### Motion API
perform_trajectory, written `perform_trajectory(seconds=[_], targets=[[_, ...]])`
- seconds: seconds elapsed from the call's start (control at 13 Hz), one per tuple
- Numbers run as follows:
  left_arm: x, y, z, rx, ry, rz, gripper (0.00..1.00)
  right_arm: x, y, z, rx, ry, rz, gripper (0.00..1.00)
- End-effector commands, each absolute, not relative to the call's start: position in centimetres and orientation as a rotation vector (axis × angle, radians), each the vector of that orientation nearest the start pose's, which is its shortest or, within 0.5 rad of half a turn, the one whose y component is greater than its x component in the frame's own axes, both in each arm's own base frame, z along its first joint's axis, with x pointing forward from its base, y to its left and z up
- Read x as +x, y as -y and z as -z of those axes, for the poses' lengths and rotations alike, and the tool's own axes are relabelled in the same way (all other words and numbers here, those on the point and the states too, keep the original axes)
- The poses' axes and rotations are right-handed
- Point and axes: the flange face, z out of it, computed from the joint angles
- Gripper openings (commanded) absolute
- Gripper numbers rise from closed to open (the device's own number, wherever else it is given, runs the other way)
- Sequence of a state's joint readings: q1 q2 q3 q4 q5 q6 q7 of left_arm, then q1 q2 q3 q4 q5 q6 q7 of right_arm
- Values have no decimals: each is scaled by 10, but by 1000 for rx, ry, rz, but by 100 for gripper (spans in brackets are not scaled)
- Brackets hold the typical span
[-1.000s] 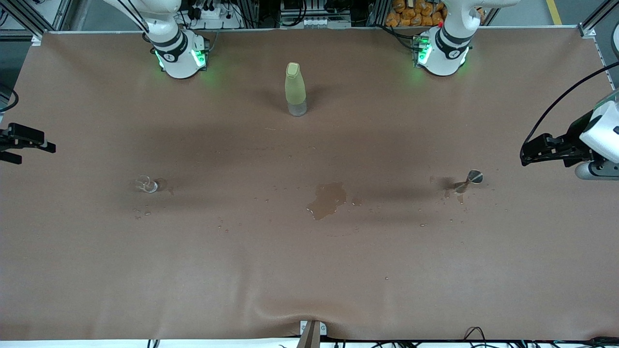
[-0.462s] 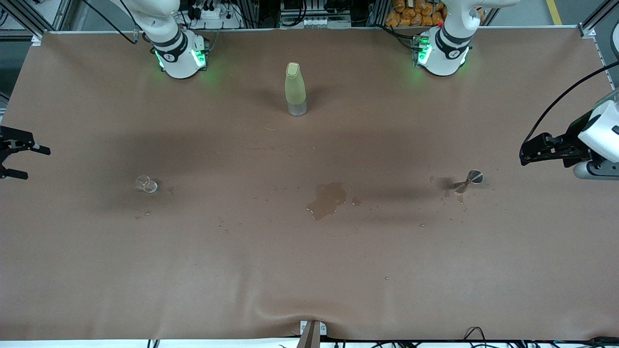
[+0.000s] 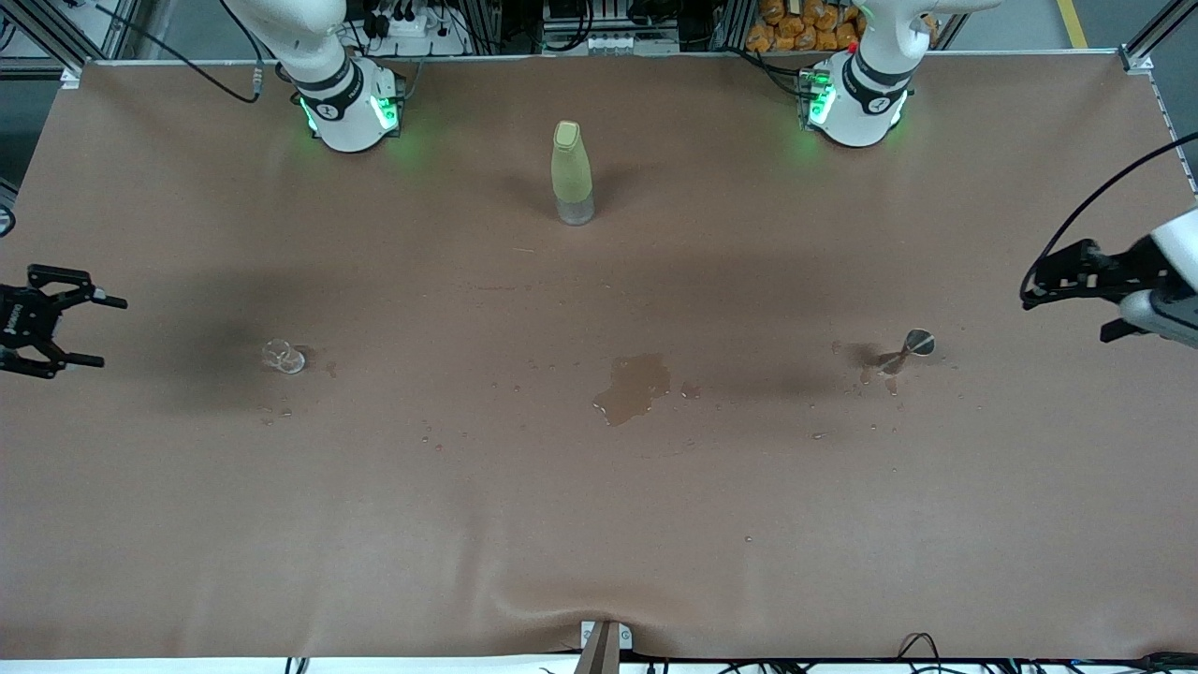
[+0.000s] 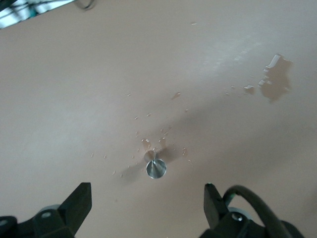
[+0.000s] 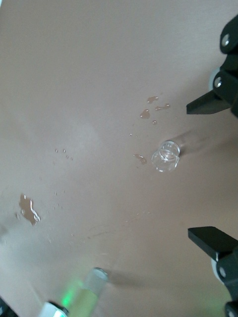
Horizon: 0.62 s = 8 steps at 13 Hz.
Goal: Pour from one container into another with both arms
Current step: 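Grasp the glass with the right gripper while the left gripper grasps the jigger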
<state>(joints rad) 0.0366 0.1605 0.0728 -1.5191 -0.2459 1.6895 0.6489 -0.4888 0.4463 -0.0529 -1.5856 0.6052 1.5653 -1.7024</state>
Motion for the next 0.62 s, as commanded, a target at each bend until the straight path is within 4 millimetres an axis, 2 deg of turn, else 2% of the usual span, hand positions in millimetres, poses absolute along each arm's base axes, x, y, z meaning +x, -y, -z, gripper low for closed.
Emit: perform_trajectory(seconds=[0.0, 0.15, 0.23, 0.38, 0.54], targets=[[624, -76, -536, -3227, -1212, 265, 100, 573, 286, -304, -1946, 1288, 633, 100], [631, -93, -502, -3202, -1421, 295, 100, 565, 298, -258, -1848, 1306, 756, 100], [633, -106, -486, -3210, -1517, 348, 100, 560, 298, -237, -1772, 1295, 817, 100], [630, -131, -446, -3299, -1675, 436, 100, 557, 290, -209, -1683, 1278, 879, 100], [632, -143, -422, -3233, -1850, 538, 100, 557, 277, -191, -1626, 1249, 904, 100]])
